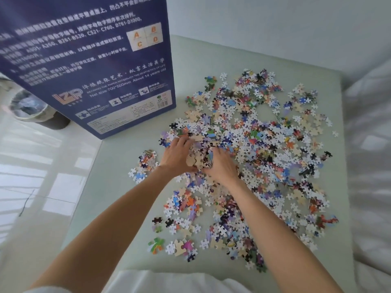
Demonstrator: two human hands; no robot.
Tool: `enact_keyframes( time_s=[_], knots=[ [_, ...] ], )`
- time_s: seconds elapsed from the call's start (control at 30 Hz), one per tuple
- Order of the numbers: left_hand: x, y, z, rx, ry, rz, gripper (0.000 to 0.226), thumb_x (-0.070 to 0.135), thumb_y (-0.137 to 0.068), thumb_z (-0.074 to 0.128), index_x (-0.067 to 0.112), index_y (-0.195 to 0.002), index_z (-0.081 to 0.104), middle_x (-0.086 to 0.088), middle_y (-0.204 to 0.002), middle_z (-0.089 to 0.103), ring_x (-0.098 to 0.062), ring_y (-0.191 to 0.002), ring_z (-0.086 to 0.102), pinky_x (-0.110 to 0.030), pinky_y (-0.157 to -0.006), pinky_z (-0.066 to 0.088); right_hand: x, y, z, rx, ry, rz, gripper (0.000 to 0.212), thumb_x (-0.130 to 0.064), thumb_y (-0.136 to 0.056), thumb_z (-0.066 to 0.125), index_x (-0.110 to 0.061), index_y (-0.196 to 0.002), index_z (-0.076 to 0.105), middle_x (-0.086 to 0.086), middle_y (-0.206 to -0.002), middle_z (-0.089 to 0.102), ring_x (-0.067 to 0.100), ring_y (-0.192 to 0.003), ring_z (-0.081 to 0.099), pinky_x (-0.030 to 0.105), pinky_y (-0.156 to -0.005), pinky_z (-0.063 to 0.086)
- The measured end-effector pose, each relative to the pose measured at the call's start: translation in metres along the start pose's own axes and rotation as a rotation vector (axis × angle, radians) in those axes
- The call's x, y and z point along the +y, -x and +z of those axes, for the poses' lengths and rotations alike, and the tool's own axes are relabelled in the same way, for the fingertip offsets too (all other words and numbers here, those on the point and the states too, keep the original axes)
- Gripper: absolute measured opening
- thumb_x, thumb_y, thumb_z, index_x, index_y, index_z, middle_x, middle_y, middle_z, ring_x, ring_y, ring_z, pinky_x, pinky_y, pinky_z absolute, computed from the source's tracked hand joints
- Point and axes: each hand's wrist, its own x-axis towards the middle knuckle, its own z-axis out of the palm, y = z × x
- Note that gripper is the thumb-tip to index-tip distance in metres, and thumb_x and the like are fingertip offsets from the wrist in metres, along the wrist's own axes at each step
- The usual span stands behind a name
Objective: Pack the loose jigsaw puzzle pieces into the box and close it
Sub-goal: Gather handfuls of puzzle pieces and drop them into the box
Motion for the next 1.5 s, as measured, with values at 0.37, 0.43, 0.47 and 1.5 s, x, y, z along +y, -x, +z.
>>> enact_keyframes(
  time_s=[0.37, 0.43, 0.47, 1.5],
  knots=[
    [0.009, 0.005, 0.003, 0.007, 0.177, -0.004, 0.039, 0.031, -0.079, 0.071, 0.024, -0.113, 0.055, 0.004, -0.11, 0.055, -0.015, -0.092, 0.06, -0.024, -0.072, 0.05, 0.005, 0.024, -0.002, 0.083, -0.179, 0.05, 0.064, -0.028, -0.084, 0.068, -0.011, -0.136, 0.035, 0.0, -0.084, 0.058, 0.013, -0.072, 0.051, 0.029, -0.067, 0.048],
    [0.007, 0.006, 0.002, 0.034, 0.191, 0.01, 0.033, 0.03, -0.08, 0.071, 0.021, -0.109, 0.059, 0.004, -0.106, 0.057, -0.013, -0.089, 0.059, -0.023, -0.073, 0.048, 0.006, 0.027, -0.005, 0.086, -0.233, 0.088, 0.056, -0.028, -0.084, 0.067, -0.011, -0.13, 0.039, -0.004, -0.073, 0.05, 0.011, -0.062, 0.047, 0.026, -0.058, 0.045],
    [0.005, 0.007, 0.002, 0.041, 0.197, 0.016, 0.031, 0.029, -0.08, 0.071, 0.02, -0.108, 0.06, 0.002, -0.105, 0.058, -0.014, -0.09, 0.06, -0.023, -0.076, 0.049, 0.007, 0.028, -0.006, 0.086, -0.25, 0.091, 0.052, -0.028, -0.085, 0.067, -0.01, -0.127, 0.043, -0.002, -0.075, 0.053, 0.012, -0.061, 0.049, 0.024, -0.056, 0.043],
    [-0.035, 0.097, -0.314, 1.216, 0.139, 0.27, 0.015, 0.021, -0.083, 0.069, 0.012, -0.095, 0.073, 0.001, -0.094, 0.071, -0.003, -0.079, 0.061, -0.006, -0.075, 0.043, -0.106, 0.049, -0.233, 0.326, -0.568, -0.409, 0.043, -0.021, -0.08, 0.072, -0.005, -0.118, 0.059, 0.004, -0.107, 0.065, 0.013, -0.092, 0.061, 0.005, -0.075, 0.038]
  ],
)
